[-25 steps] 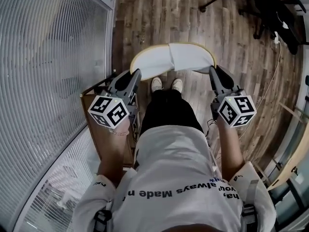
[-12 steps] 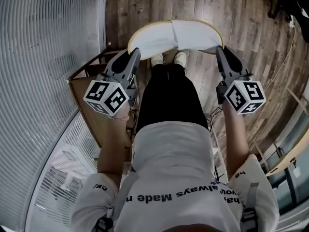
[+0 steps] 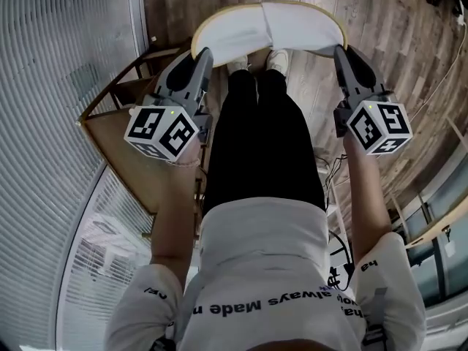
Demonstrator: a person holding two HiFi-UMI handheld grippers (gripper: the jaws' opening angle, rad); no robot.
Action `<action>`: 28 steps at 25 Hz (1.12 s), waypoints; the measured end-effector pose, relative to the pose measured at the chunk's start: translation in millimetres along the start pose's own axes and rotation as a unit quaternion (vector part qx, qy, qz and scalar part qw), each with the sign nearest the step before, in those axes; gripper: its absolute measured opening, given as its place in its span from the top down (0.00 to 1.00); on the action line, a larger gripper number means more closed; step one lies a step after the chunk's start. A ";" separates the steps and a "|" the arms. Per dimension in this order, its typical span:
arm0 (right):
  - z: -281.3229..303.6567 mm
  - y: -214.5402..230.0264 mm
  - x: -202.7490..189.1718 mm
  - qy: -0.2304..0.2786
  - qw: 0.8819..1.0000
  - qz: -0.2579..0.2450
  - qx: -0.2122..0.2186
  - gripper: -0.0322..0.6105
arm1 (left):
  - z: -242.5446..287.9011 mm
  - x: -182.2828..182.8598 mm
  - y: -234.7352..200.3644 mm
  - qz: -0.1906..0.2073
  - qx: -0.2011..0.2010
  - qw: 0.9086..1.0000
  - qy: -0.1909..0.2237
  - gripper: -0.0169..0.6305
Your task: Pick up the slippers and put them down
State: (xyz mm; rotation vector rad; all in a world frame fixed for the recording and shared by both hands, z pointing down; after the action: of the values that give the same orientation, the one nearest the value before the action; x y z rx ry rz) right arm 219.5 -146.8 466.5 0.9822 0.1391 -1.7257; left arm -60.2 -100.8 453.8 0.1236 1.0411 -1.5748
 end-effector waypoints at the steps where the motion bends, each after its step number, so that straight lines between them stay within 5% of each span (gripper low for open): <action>1: 4.4 3.6 -7.5 -0.005 1.000 0.002 0.000 0.89 | 6.0 -6.9 -4.1 0.000 0.003 1.000 -0.003 0.89; 28: 189.4 102.7 -176.2 -0.068 0.998 0.010 -0.007 0.89 | 181.4 -146.7 -156.2 0.035 0.025 0.996 -0.074 0.89</action>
State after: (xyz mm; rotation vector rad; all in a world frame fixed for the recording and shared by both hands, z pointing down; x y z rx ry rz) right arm 215.3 -158.6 744.6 0.8497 0.0533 -1.7644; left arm -63.7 -125.4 733.5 0.0747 0.8726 -1.5239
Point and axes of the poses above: the fingertips, and each gripper's own axes: z forward along the fingers, y to its right, x out of its top, the point moved 3 cm from there along -z, backward along the fingers, and after that the axes turned 2 degrees about -z, right-handed, at the moved point
